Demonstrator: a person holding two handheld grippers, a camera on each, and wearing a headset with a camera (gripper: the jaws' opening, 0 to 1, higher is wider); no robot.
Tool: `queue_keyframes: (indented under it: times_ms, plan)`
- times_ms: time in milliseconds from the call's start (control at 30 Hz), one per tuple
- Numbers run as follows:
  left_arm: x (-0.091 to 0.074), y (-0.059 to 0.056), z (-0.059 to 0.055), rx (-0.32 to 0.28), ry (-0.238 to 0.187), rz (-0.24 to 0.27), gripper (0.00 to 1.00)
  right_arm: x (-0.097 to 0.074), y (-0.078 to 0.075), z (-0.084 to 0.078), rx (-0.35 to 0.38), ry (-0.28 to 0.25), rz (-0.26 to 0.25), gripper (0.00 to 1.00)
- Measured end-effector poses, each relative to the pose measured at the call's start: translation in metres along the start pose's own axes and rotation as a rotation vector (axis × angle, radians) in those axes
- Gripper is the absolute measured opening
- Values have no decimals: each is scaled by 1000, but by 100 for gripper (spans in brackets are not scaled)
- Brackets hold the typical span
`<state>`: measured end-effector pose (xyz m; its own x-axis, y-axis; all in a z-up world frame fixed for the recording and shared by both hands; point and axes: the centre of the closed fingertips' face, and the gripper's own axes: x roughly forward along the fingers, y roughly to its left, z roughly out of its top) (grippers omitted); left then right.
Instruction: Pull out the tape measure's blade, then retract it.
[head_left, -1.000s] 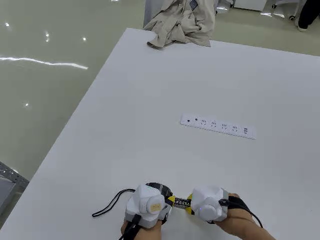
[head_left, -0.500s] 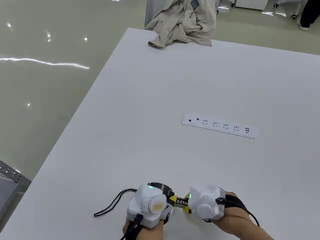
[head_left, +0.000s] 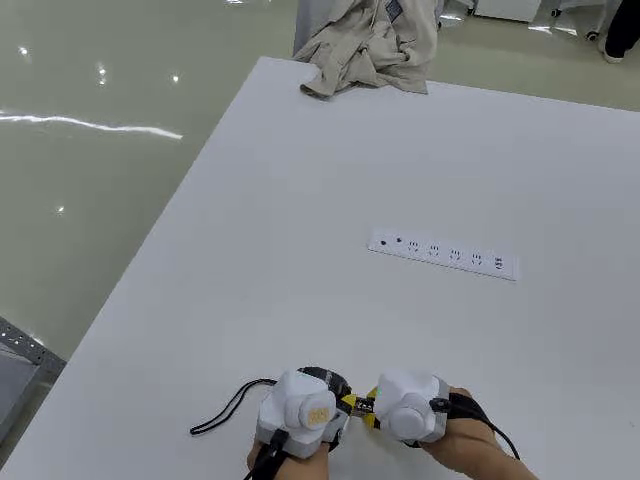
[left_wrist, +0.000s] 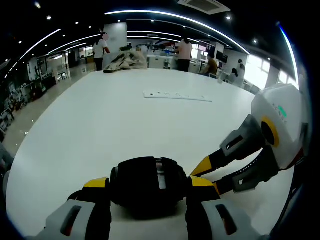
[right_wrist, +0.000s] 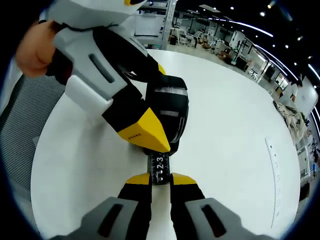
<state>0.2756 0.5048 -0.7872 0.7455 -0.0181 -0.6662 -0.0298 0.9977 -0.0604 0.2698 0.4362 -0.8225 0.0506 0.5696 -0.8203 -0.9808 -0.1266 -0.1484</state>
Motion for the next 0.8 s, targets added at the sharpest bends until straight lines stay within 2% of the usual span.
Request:
queue_keyframes:
  times_ms: [433,800]
  plan:
    - [0,0,-1,3,5,-3,57,5,0,6,31,-22,7,13]
    - [-1,-1,-2,3,10,-2,57,8,1,11,17,-36,13,13]
